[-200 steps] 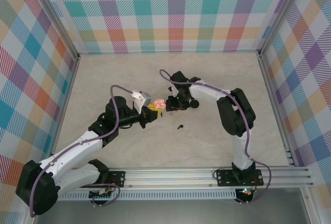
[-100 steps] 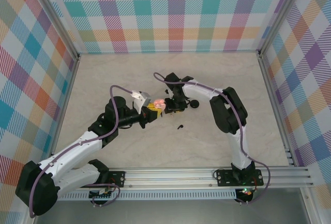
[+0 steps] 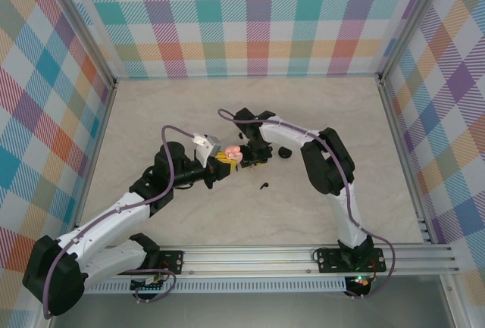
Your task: Insert wireless bluetooth earbuds into charging case
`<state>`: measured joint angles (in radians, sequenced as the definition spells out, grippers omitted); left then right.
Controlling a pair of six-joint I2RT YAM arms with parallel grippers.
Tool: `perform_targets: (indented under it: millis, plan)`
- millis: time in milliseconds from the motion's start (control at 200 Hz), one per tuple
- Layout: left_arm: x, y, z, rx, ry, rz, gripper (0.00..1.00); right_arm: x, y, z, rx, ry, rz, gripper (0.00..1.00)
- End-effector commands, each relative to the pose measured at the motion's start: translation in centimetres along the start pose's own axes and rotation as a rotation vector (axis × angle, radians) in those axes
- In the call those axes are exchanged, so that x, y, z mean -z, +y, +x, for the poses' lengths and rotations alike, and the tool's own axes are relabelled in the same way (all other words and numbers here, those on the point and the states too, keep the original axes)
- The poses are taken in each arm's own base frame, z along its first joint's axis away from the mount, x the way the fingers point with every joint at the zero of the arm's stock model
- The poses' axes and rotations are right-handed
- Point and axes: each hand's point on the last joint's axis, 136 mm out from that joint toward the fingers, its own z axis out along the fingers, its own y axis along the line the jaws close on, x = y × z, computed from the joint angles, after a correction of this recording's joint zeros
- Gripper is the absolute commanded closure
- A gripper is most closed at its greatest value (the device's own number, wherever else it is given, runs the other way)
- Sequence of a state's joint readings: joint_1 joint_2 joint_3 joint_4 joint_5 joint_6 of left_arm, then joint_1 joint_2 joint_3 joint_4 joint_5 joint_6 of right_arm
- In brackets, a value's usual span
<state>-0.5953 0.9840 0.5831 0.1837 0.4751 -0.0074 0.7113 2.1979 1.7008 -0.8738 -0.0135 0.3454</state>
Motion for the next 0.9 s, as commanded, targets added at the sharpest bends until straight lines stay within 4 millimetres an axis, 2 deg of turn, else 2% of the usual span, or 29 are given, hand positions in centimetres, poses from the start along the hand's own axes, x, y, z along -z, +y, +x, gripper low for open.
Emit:
perform_targets:
  millis: [0, 260, 550, 895]
  plan:
    - [0.1, -0.4, 0.0, -0.005, -0.010, 0.002, 0.86, -1.1, -0.3, 1.2, 0.022, 0.056, 0.051, 0.63]
    - [0.1, -0.3, 0.0, -0.003, -0.009, -0.003, 0.86, -0.6, -1.7, 1.2, 0.007, 0.040, 0.108, 0.70]
    - [0.0, 0.0, 0.4, 0.002, -0.001, -0.011, 0.86, 0.3, -3.6, 1.1, -0.012, 0.023, 0.130, 0.71]
    - [-0.2, 0.1, 0.6, 0.005, 0.004, -0.015, 0.86, 1.1, -7.0, 1.5, -0.016, 0.031, 0.154, 0.70]
